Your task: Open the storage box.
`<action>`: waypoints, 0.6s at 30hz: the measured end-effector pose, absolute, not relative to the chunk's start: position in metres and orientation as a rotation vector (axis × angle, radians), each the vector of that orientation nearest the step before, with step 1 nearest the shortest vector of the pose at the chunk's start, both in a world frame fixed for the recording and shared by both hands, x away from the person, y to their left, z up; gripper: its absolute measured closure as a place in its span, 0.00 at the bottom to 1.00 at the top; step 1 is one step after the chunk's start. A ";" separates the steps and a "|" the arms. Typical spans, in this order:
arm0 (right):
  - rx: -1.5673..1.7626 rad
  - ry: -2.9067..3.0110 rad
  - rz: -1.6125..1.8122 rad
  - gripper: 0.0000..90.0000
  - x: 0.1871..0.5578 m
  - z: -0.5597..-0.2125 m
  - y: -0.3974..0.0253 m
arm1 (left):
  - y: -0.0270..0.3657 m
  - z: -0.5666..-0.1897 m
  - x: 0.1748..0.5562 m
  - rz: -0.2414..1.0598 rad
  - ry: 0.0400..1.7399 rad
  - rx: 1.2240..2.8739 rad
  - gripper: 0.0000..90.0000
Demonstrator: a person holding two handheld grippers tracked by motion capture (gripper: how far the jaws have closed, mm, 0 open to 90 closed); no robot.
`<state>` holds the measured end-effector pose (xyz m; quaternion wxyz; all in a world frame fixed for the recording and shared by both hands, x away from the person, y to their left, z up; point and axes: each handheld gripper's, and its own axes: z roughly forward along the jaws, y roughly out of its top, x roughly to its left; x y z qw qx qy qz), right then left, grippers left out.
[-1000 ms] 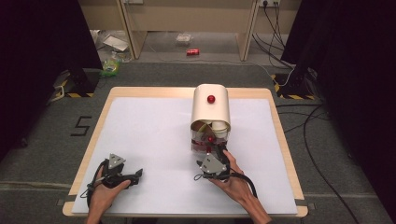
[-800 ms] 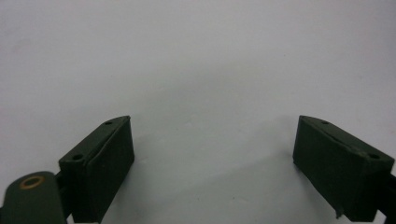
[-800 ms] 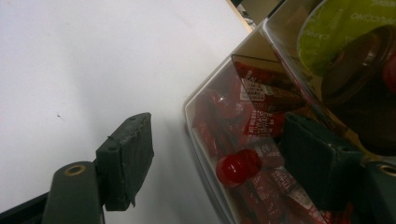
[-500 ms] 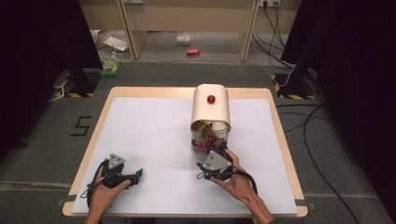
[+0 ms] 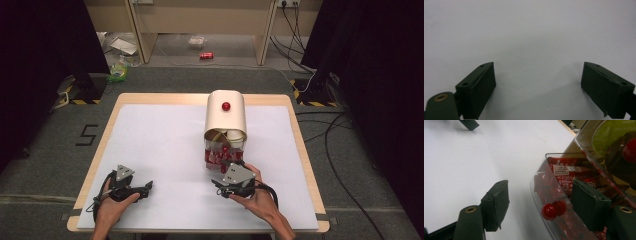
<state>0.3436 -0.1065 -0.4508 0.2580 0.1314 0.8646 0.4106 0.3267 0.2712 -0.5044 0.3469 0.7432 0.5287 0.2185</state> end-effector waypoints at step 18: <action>0.317 2.413 1.140 0.45 0.330 -0.449 -0.114 | 0.271 -0.504 0.327 0.568 1.371 1.929 0.13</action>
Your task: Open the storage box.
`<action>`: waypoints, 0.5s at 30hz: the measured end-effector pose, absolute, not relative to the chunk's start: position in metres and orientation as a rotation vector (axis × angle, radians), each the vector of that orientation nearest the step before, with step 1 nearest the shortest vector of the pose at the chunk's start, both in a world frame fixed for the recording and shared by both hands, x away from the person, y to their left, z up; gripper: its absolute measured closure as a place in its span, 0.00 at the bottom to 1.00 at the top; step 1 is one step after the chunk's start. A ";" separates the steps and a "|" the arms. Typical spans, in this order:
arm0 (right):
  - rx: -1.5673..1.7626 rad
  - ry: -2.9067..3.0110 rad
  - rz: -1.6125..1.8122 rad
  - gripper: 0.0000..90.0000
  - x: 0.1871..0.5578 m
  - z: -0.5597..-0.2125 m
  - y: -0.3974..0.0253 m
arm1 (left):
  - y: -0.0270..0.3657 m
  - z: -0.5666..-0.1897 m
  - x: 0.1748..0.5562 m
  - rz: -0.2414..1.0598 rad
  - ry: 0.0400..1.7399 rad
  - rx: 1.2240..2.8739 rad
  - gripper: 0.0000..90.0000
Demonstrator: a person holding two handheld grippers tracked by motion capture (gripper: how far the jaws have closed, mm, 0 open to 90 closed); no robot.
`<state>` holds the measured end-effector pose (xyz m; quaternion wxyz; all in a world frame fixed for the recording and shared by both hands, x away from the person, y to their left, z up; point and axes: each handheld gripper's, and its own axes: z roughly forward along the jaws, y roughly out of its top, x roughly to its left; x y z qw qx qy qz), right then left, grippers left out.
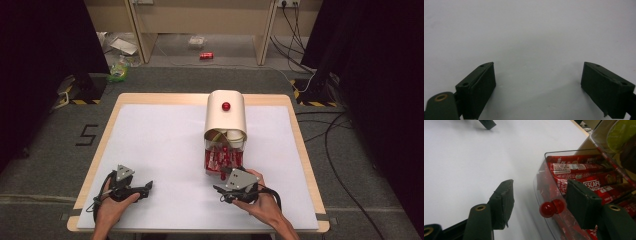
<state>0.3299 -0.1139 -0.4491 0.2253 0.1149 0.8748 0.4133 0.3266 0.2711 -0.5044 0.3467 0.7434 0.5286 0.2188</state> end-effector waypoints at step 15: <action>0.309 2.460 1.143 0.52 0.318 -0.455 -0.117 | 0.271 -0.504 0.327 0.567 1.371 1.929 0.13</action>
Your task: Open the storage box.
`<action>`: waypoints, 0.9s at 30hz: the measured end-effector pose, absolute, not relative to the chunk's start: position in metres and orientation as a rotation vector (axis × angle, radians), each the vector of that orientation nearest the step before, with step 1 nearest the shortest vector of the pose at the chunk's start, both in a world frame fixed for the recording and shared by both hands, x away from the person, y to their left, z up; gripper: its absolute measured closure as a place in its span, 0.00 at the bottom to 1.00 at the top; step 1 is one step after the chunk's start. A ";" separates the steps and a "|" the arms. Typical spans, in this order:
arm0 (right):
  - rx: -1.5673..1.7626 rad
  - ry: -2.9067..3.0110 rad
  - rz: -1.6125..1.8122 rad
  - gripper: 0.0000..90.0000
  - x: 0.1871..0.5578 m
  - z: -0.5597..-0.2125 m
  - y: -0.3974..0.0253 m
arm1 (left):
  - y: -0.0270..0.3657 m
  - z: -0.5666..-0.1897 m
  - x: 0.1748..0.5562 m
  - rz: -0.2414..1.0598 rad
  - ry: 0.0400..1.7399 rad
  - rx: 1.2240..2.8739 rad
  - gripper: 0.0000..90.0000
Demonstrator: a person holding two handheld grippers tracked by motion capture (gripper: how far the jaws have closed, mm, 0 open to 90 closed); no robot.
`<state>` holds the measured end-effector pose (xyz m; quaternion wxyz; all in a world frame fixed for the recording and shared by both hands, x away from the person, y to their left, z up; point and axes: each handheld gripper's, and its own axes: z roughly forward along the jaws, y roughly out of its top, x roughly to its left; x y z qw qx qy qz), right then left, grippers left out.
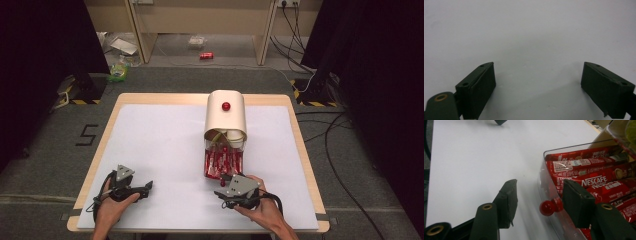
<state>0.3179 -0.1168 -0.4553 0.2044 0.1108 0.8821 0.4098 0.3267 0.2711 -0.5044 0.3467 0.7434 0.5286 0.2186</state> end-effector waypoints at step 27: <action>0.277 2.534 1.135 0.54 0.298 -0.457 -0.118 | 0.271 -0.504 0.327 0.567 1.371 1.929 0.13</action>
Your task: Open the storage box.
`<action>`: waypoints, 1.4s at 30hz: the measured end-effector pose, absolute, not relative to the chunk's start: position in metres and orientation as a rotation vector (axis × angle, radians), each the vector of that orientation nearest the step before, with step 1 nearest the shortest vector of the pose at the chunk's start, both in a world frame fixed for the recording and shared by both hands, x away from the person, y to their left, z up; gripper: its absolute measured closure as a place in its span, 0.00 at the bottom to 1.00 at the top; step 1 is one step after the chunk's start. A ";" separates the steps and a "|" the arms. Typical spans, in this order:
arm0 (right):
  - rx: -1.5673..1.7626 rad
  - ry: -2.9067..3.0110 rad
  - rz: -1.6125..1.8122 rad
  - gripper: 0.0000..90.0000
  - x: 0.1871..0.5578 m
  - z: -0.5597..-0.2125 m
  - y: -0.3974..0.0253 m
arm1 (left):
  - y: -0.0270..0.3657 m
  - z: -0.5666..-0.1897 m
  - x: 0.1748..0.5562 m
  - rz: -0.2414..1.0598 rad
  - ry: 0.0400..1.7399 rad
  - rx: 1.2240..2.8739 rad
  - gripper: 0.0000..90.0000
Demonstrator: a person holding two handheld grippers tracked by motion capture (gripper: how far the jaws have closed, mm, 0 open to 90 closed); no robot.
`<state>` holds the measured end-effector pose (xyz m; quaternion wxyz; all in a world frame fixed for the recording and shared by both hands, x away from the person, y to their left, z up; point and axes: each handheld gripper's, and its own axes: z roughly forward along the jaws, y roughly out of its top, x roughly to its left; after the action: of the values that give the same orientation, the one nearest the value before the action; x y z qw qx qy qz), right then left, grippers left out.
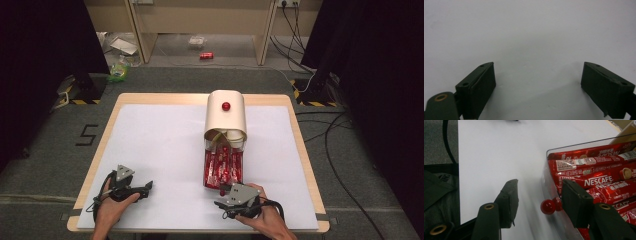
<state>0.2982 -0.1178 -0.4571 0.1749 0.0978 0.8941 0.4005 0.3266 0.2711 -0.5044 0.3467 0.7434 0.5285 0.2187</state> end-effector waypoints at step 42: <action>0.761 2.349 1.183 0.45 0.322 -0.433 -0.125 | 0.271 -0.504 0.327 0.567 1.372 1.928 0.13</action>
<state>0.3216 -0.1252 -0.4327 0.2005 0.2723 0.8406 0.4232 0.3267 0.2712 -0.5044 0.3467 0.7433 0.5287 0.2184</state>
